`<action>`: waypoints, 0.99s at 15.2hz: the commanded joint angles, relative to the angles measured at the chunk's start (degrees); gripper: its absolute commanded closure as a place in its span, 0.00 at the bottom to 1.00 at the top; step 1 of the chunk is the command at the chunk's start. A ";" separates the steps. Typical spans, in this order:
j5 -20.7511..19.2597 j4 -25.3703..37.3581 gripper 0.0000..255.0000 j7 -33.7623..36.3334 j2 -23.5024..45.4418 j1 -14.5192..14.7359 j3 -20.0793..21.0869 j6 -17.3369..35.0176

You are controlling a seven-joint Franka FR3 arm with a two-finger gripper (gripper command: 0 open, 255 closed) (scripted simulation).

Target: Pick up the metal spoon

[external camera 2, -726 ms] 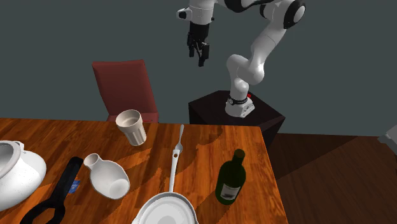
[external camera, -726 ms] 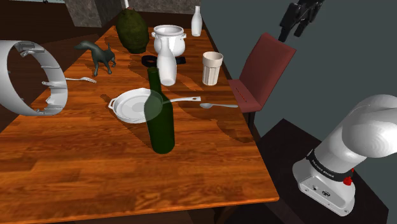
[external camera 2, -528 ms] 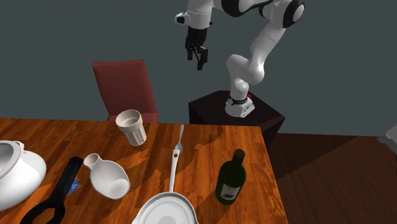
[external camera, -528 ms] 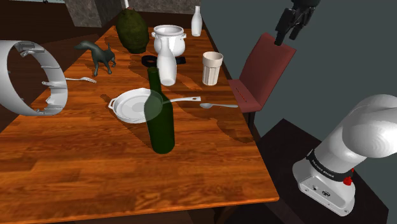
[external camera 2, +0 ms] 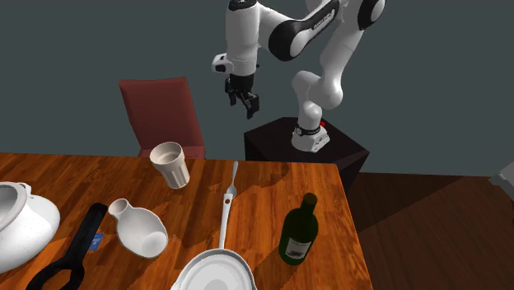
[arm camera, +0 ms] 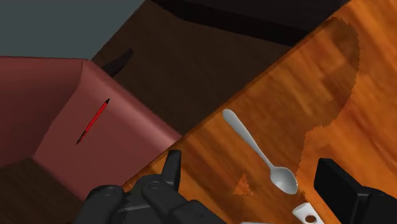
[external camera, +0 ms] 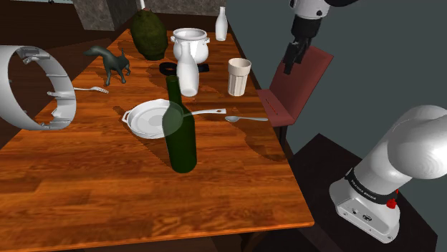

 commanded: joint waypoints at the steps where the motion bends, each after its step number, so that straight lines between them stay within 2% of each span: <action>1: -0.79 0.32 0.00 -2.26 3.68 0.74 0.12 2.42; 9: -4.50 0.73 0.00 -9.19 18.60 3.19 1.63 12.88; 15: -8.73 2.65 0.00 -12.87 30.40 4.60 3.18 19.64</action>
